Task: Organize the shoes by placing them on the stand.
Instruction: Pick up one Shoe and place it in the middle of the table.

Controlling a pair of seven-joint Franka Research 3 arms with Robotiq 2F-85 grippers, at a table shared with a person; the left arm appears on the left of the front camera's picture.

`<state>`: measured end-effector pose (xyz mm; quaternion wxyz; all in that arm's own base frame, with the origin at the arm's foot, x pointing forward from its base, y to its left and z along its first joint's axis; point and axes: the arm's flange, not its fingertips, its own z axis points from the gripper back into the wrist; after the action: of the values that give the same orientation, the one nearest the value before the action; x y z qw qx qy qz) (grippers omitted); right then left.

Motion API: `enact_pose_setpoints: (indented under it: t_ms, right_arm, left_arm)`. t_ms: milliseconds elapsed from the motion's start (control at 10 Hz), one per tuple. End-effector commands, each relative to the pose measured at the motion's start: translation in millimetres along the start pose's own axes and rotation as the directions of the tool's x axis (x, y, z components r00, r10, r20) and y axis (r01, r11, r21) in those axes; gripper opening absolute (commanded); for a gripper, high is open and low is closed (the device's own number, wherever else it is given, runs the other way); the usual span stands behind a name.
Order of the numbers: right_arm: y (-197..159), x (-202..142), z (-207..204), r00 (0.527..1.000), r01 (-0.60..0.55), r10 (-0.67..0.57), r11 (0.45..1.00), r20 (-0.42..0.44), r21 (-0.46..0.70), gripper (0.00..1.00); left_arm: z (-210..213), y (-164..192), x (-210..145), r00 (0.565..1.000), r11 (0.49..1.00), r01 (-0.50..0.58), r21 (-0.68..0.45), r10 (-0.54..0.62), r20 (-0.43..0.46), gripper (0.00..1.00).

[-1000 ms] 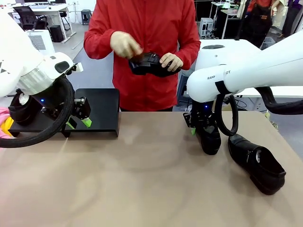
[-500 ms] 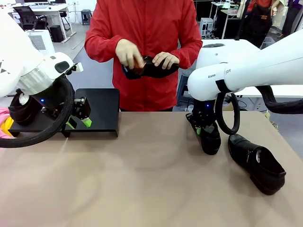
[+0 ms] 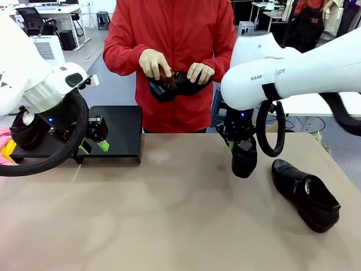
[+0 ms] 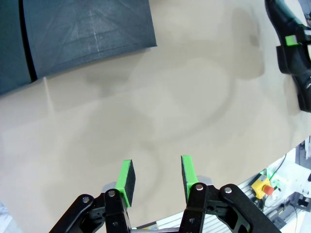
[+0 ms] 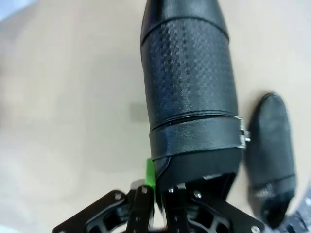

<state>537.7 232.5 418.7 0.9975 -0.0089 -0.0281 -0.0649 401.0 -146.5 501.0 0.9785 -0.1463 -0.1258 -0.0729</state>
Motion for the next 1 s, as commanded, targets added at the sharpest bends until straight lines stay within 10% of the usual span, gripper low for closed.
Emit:
enact_pose_setpoints:
  t_ms: [0, 400, 900]
  right_arm:
    - [21, -64, 22, 1.000, -0.018, 0.017, 1.000, 0.026, 0.025, 0.00]
    - [98, -154, 6, 0.988, -0.134, 0.141, 0.985, -0.060, 0.111, 0.00]
    - [137, -176, -34, 0.993, -0.073, 0.088, 0.981, -0.077, 0.178, 0.00]
  left_arm:
    - [0, 1, 0, 1.000, 1.000, -0.003, -0.012, 0.003, -0.001, 0.52]
    - [0, 1, 0, 1.000, 1.000, -0.003, -0.012, 0.003, -0.001, 0.52]
    - [0, 1, 0, 1.000, 1.000, -0.003, -0.012, 0.003, -0.001, 0.52]
